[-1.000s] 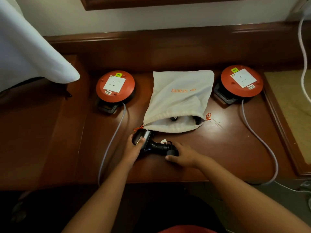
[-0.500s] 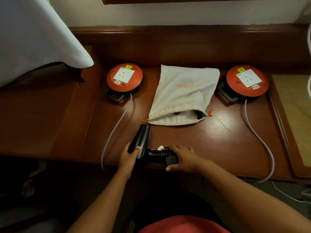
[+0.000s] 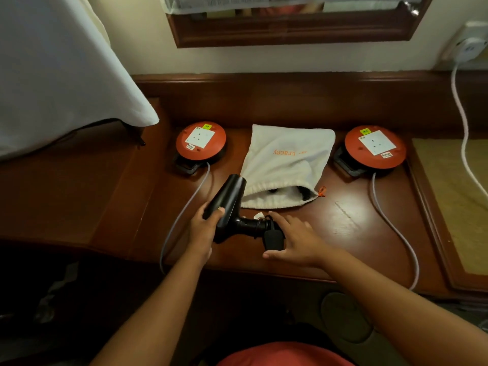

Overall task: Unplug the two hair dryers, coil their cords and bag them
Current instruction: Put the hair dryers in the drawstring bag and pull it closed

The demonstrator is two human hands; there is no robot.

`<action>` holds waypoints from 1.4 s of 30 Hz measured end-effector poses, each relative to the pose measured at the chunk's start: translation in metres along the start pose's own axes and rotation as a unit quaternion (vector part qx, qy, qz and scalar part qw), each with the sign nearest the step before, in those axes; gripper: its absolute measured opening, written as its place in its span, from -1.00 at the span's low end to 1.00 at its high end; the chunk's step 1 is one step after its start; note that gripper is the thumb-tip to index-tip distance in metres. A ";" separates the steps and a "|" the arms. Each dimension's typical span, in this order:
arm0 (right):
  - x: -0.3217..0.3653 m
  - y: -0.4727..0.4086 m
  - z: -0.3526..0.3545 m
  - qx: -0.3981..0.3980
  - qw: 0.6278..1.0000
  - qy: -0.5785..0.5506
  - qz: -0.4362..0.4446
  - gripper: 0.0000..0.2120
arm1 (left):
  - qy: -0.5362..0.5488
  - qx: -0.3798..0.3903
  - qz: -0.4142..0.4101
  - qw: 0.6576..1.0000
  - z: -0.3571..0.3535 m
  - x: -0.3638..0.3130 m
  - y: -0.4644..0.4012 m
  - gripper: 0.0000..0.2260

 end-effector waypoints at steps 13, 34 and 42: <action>-0.008 0.003 0.041 -0.168 0.981 0.029 -0.093 -0.09 | -0.066 0.113 -0.056 0.990 -0.058 -0.075 -0.027 -0.55; -0.053 -0.039 0.046 -0.271 0.918 -0.058 -0.285 -0.12 | -0.324 0.189 -0.123 0.919 -0.118 -0.100 -0.188 -0.60; -0.087 -0.006 0.042 -0.291 0.896 -0.072 -0.328 -0.19 | -0.465 0.183 -0.165 0.851 -0.177 -0.070 -0.218 -0.29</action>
Point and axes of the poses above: each hand's wrist, its own y-axis away from the middle knuckle, its own z-axis out of the back of the hand, x = y × z, the point moved 1 cm from there along -y, towards the middle knuckle, and after that the axes turned 9 degrees about z, right-handed, at the moved point
